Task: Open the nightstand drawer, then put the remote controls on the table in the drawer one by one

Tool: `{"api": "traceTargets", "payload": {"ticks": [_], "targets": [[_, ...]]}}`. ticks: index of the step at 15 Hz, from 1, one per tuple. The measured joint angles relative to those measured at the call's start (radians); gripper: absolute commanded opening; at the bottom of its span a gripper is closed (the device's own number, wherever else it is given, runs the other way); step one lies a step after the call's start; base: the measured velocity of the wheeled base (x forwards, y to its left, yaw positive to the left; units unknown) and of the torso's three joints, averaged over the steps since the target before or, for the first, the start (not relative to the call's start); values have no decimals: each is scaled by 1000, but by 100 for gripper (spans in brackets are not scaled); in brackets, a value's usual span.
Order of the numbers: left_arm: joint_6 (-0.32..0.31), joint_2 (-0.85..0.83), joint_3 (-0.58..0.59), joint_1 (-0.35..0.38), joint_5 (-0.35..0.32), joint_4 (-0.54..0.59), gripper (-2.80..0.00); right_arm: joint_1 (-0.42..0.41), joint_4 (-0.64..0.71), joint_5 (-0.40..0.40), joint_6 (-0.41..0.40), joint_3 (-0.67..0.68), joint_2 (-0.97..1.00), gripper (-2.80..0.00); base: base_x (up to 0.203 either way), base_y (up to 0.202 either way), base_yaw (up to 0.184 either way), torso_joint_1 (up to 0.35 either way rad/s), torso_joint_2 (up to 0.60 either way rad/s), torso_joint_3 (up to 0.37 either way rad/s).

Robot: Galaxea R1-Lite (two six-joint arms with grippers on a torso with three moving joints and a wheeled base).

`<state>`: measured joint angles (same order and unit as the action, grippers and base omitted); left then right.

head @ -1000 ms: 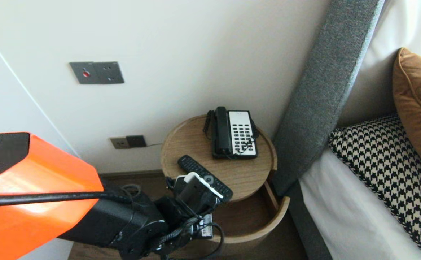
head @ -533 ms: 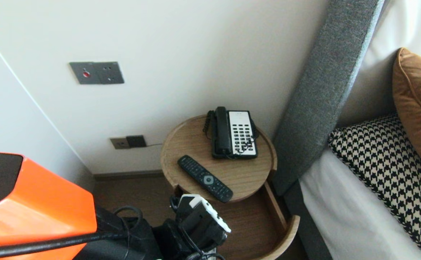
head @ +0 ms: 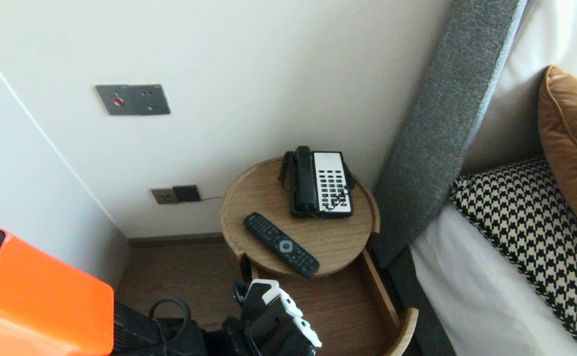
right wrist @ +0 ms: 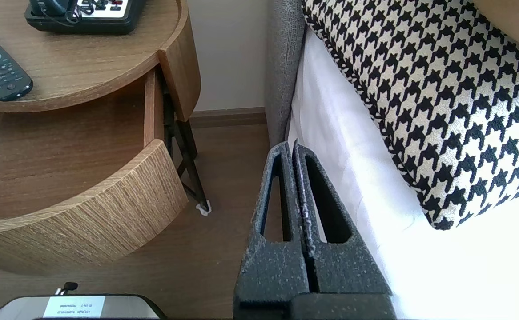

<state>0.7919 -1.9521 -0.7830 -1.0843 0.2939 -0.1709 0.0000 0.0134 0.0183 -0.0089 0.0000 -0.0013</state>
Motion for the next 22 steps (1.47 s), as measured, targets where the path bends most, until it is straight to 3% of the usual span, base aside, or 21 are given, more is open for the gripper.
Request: {"api": "traceTargets", "payload": {"ticks": [3, 7, 12, 13, 17, 22], "targets": [[-33, 22, -5, 30, 19, 2, -280, 0, 0, 0, 0, 0, 0, -280, 0, 0, 0, 0, 0, 0], [-46, 44, -117, 145, 29, 37, -280, 0, 0, 0, 0, 0, 0, -280, 0, 0, 0, 0, 0, 0], [27, 47, -364, 259, 42, 267, -280, 0, 0, 0, 0, 0, 0, -280, 0, 0, 0, 0, 0, 0], [52, 45, -411, 275, 41, 314, 0, 0, 0, 0, 0, 0, 0, -280, 0, 0, 0, 0, 0, 0], [154, 11, -511, 318, 41, 364, 0, 0, 0, 0, 0, 0, 0, -280, 0, 0, 0, 0, 0, 0], [380, -130, -673, 343, 128, 400, 0, 0, 0, 0, 0, 0, 0, -280, 0, 0, 0, 0, 0, 0]]}}
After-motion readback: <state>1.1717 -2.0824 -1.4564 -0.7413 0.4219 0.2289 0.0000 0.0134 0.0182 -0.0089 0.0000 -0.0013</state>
